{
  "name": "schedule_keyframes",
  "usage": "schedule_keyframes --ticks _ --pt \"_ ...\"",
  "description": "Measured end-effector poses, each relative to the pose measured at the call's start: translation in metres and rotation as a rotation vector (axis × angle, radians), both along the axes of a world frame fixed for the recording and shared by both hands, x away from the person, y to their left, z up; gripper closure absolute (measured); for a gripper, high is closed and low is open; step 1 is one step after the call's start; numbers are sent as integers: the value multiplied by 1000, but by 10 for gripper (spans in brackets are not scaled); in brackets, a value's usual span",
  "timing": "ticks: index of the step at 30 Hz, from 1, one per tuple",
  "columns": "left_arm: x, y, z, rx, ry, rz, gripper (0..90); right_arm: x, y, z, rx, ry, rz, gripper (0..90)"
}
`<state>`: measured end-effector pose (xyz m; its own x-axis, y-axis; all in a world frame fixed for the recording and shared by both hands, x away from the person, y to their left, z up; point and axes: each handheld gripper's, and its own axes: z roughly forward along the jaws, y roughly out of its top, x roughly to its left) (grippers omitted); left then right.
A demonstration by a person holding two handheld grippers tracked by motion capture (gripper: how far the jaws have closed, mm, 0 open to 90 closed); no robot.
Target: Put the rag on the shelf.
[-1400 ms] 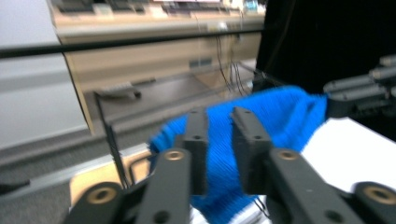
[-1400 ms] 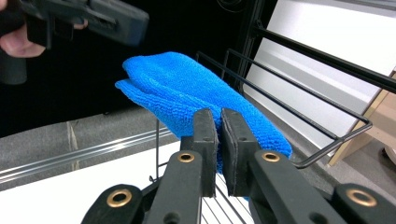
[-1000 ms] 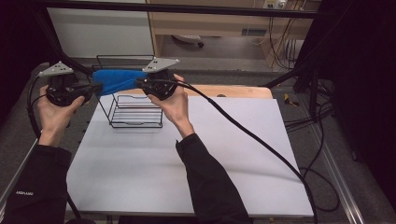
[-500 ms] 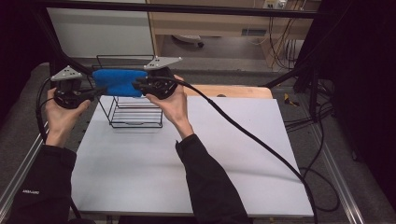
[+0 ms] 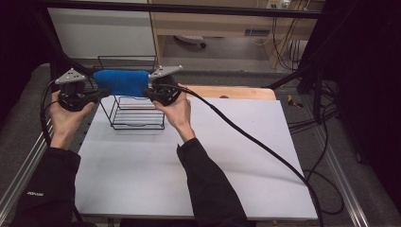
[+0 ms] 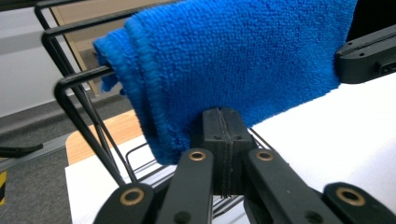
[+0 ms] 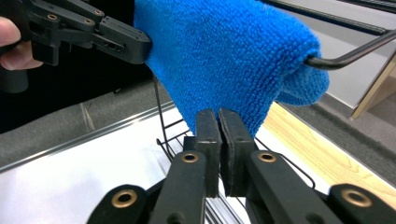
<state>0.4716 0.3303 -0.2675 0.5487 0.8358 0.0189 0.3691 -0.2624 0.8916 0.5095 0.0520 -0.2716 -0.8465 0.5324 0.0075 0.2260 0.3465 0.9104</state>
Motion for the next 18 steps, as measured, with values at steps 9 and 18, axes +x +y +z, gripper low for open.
schedule_keyframes --ticks 9,18 --pt "-9 0 5 -22 0 -18 856 -9 -17 12 45 -40 26 741" --pt "-35 -1 7 -30 6 -36 643 -31 -49 26 53 -22 21 525"
